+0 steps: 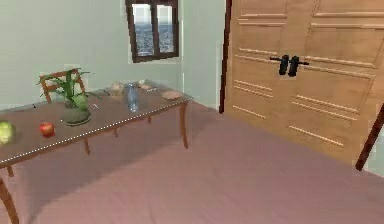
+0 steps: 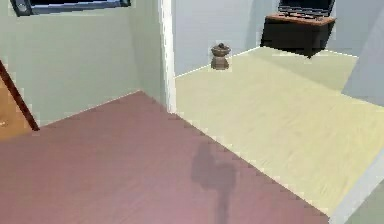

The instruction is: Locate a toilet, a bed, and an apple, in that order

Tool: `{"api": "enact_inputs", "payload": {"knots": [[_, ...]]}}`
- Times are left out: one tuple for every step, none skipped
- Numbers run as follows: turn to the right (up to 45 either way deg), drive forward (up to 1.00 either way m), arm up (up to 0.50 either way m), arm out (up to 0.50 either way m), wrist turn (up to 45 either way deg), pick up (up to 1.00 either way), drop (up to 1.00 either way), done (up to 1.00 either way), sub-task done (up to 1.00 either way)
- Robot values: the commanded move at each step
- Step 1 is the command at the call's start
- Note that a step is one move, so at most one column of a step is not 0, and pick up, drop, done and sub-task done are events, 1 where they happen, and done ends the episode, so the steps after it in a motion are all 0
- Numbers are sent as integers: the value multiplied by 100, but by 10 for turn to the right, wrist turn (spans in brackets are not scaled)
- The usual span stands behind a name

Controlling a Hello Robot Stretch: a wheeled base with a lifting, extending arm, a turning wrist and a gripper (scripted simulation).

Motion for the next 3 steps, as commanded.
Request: {"api": "enact_inputs", "payload": {"knots": [[-360,0,0,0,0,0,0,0,0],[0,75,0,0,0,0,0,0,0],[0,0,0,0,0,0,0,100,0]]}}
